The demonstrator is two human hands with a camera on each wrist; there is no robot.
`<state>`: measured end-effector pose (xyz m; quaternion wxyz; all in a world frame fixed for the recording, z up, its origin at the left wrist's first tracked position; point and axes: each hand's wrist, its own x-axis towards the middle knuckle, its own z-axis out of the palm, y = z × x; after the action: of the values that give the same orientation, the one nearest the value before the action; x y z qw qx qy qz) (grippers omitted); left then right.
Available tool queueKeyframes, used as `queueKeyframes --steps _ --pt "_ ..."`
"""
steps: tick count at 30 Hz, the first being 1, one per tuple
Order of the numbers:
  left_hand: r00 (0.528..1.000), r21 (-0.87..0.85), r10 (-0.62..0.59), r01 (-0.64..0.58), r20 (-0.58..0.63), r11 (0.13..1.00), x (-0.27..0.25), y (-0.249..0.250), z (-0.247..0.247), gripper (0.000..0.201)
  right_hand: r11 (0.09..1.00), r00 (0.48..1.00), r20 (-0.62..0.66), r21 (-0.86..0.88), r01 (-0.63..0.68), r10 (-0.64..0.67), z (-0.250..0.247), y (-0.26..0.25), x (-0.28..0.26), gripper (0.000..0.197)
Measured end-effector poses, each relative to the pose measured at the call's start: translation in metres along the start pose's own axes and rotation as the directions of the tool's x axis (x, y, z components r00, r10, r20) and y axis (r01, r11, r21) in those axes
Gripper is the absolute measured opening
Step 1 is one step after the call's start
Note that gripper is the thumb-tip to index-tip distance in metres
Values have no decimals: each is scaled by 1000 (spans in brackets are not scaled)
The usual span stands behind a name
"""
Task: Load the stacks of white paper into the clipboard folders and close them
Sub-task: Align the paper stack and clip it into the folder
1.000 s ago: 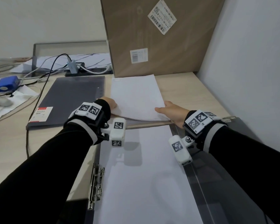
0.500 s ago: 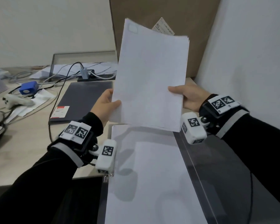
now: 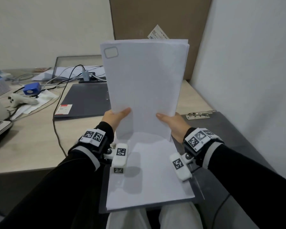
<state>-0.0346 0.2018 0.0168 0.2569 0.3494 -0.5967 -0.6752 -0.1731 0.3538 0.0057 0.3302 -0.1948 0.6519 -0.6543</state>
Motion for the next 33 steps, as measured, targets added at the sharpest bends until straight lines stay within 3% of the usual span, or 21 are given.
queueKeyframes --steps 4,8,11,14,17,18,20,23,26,29,31,33 --pt "999 92 41 -38 -31 995 -5 9 9 16 993 987 -142 -103 61 -75 -2 -11 -6 33" --pt "996 215 59 -72 64 974 -9 14 31 38 980 964 -241 -189 66 -112 -34 -27 -21 31" --pt "989 375 3 -58 145 925 -13 9 57 39 969 928 -355 -246 24 -113 -78 -32 -35 32" --pt "952 652 -43 -175 305 738 -25 -1 88 40 963 887 -450 -269 -21 -106 -120 -29 -48 34" --pt "867 819 -219 -298 447 491 -42 -12 119 46 961 863 -502 -262 -90 -56 -150 -21 -63 36" --pt "841 849 -277 -333 464 411 -45 -17 127 47 958 855 -518 -263 -113 -41 -157 -17 -67 37" --pt "837 889 -314 -381 449 255 -47 -28 134 49 954 845 -534 -257 -152 -10 -171 -7 -71 41" --pt "861 910 -297 -389 414 142 -50 -37 129 51 957 863 -502 -220 -191 57 -186 6 -74 51" --pt "845 889 -285 -455 452 60 -50 -39 117 51 954 881 -456 -188 -235 127 -185 14 -79 48" --pt "826 896 -353 -433 439 100 -54 -32 94 53 951 904 -384 -155 -266 190 -178 18 -85 44" --pt "826 899 -356 -393 437 192 -52 -27 81 51 954 921 -327 -139 -267 210 -170 18 -90 37" --pt "862 887 -287 -317 417 337 -48 -22 75 55 958 938 -258 -107 -265 231 -163 19 -93 33"
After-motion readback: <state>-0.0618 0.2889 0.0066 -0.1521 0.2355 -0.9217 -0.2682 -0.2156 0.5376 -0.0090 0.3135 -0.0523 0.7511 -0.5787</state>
